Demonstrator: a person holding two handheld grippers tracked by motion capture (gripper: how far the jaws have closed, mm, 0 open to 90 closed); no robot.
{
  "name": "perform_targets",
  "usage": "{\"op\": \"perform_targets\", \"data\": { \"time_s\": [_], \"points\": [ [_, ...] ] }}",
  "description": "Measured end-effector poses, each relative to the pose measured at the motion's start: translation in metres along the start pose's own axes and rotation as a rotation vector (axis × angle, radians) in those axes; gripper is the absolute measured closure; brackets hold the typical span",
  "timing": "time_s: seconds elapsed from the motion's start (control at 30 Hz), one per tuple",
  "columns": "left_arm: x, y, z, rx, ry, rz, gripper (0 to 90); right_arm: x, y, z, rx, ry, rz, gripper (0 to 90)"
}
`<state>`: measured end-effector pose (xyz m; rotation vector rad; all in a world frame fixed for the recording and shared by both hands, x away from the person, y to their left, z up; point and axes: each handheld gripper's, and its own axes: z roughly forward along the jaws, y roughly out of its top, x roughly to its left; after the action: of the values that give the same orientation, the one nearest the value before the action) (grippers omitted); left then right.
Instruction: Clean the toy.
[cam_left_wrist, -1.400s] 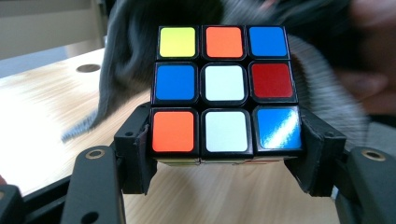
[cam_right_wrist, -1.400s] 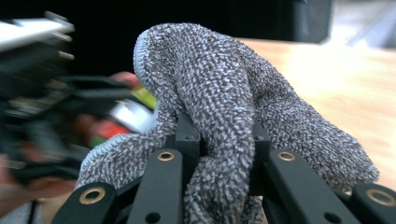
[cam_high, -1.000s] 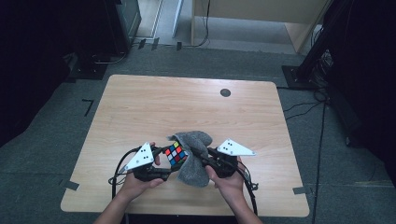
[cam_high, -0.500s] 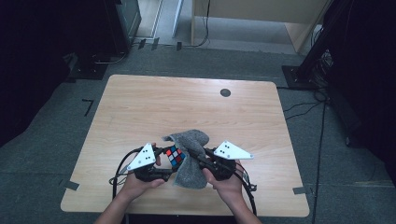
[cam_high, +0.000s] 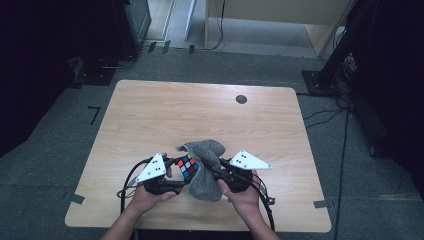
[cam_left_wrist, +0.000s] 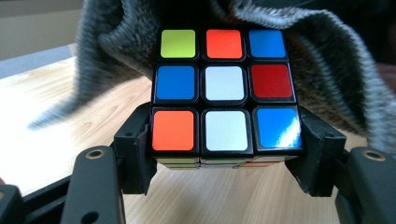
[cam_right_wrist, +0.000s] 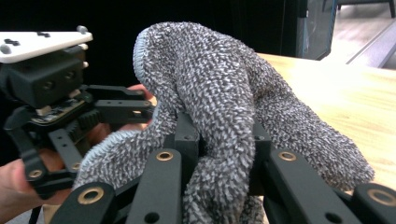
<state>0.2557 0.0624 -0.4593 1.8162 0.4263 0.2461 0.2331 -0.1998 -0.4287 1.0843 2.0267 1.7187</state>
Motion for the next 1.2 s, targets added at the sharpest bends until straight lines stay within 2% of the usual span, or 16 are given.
{"op": "perform_targets", "data": {
  "time_s": [0.13,0.23,0.33,0.37,0.4,0.43,0.6,0.67,0.77,0.83,0.9,0.97,1.07,1.13,1.2],
  "points": [
    [0.003,0.001,-0.004,-0.021,0.005,-0.020,34.3,-0.013,-0.009,0.005,0.048,-0.044,0.030,74.2],
    [0.004,0.001,-0.005,-0.030,0.001,-0.027,34.4,-0.011,-0.009,0.005,0.042,-0.049,0.036,74.4],
    [0.001,0.000,0.000,0.016,0.022,0.010,34.4,-0.003,-0.002,0.000,-0.001,0.011,0.026,74.0],
    [-0.001,0.000,0.001,0.018,0.017,0.014,34.4,0.001,0.000,0.000,-0.008,0.018,0.015,74.0],
    [-0.001,0.000,0.001,0.014,0.014,0.010,34.4,0.003,0.000,0.000,-0.008,0.004,0.003,74.0],
    [-0.002,0.001,0.000,0.008,0.012,0.009,34.4,0.002,0.000,0.000,-0.008,0.003,0.008,73.9],
    [0.003,0.003,-0.006,-0.035,0.000,-0.028,34.4,-0.014,-0.010,0.005,0.032,-0.024,0.106,73.9],
    [0.004,0.002,-0.006,-0.031,0.002,-0.029,34.4,-0.011,-0.009,0.004,0.026,-0.024,0.102,74.0],
    [0.001,0.001,-0.001,0.007,0.014,-0.003,34.4,-0.001,-0.002,0.001,-0.009,0.019,0.069,73.8],
    [-0.001,0.001,0.000,0.008,0.012,0.007,34.3,0.002,0.001,0.000,-0.010,0.018,0.065,73.8],
    [-0.001,0.003,-0.002,-0.001,0.013,0.010,34.3,0.000,0.000,0.000,-0.008,0.019,0.086,73.6],
    [0.001,0.004,-0.006,-0.028,0.007,-0.014,34.3,-0.005,-0.003,0.002,0.009,-0.006,0.096,73.7],
    [0.004,0.003,-0.007,-0.030,0.013,-0.024,34.3,-0.012,-0.009,0.005,0.032,-0.021,0.130,73.9],
    [0.004,0.002,-0.006,-0.018,0.016,-0.017,34.3,-0.009,-0.008,0.004,0.026,-0.016,0.124,73.9],
    [0.001,0.001,-0.002,0.003,0.018,-0.002,34.3,-0.002,-0.003,0.002,0.001,0.004,0.096,73.8]
  ]
}}
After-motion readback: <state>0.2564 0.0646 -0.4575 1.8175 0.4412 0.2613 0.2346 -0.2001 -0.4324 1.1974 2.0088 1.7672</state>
